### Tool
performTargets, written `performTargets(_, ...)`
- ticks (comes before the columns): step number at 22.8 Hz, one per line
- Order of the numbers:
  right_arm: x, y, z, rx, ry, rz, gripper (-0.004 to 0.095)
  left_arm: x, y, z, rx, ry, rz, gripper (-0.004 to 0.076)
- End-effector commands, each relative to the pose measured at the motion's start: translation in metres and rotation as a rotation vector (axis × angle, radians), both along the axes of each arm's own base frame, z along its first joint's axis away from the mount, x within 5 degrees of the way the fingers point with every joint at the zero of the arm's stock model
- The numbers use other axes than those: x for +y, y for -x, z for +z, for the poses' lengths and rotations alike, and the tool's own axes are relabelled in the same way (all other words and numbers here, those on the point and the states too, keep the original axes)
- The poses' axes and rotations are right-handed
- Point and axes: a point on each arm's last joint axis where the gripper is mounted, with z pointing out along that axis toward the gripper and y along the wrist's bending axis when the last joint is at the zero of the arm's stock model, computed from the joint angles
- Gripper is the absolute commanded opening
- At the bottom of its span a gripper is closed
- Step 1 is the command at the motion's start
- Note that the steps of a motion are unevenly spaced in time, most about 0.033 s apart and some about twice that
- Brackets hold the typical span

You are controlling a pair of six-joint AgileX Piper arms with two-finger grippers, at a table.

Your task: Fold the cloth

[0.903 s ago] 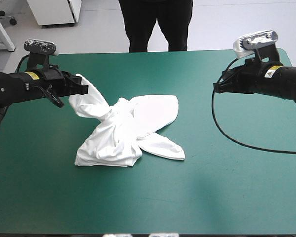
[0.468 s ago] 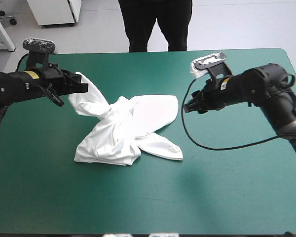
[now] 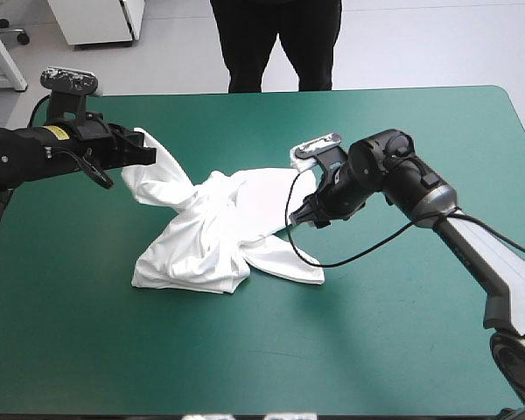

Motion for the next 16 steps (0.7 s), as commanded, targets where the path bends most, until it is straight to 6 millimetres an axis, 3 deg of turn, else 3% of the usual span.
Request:
performTargets(1,0.004,0.008,-0.009,-0.045,-0.040,-0.019,0.0486,0.000,0.011,0.026,-0.132,0.067,0.013,-0.0009)
performTargets(5,0.007,0.013,-0.048,-0.017,-0.071,-0.042,0.0463,0.000,0.011,0.025,-0.126,0.064,0.011,-0.0009)
performTargets(11,0.007,0.014,-0.076,0.027,-0.066,-0.054,0.0418,0.000,0.011,0.025,-0.124,0.062,0.011,-0.0009)
performTargets(16,0.022,0.027,-0.103,0.126,-0.067,-0.004,0.0418,0.000,0.012,0.024,-0.114,0.057,0.006,-0.0009)
